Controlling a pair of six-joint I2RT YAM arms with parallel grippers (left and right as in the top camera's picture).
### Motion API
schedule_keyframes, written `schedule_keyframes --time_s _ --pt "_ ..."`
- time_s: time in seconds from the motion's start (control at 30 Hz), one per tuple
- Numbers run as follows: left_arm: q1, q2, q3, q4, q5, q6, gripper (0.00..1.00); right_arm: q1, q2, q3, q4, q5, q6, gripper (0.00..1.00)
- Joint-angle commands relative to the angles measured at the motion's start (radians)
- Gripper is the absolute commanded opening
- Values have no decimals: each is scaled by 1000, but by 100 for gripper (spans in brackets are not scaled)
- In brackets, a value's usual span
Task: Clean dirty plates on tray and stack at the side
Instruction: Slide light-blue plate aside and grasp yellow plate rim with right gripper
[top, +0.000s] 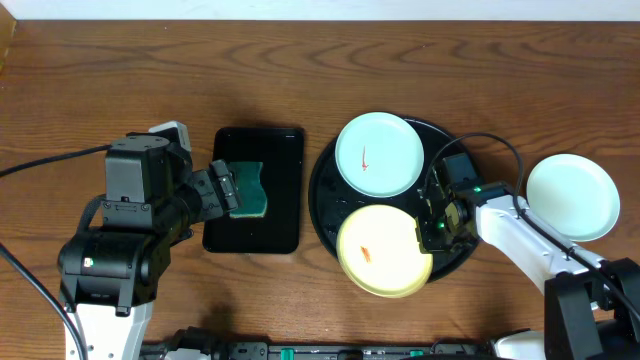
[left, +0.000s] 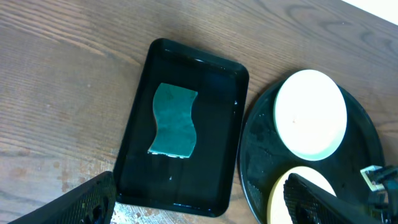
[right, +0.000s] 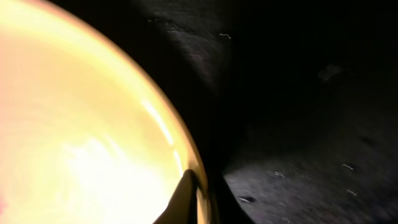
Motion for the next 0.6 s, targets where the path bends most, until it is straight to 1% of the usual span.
schedule_keyframes --time_s 0.0,0.17,0.27,0.33,0.43,0.47,0.5,0.53,0.57 --pt "2 0 13 -3 2 6 87 7 2 13 64 13 -4 1" --pt "3 0 13 -3 2 6 87 7 -3 63 109 120 -3 1" --pt "3 0 13 -3 2 6 87 7 -3 63 114 243 70 1" --pt "3 0 13 -3 2 6 87 9 -3 62 110 289 106 1" --pt "3 0 13 -3 2 6 87 9 -3 62 124 271 108 1" --pt "3 0 13 -3 2 6 87 9 -3 63 126 248 89 2" --pt "3 0 13 -3 2 6 87 8 -3 63 126 229 55 7" --pt "3 0 13 -3 2 6 87 8 -3 63 121 224 24 16" --pt "2 0 13 -3 2 6 87 8 -3 63 111 230 3 21"
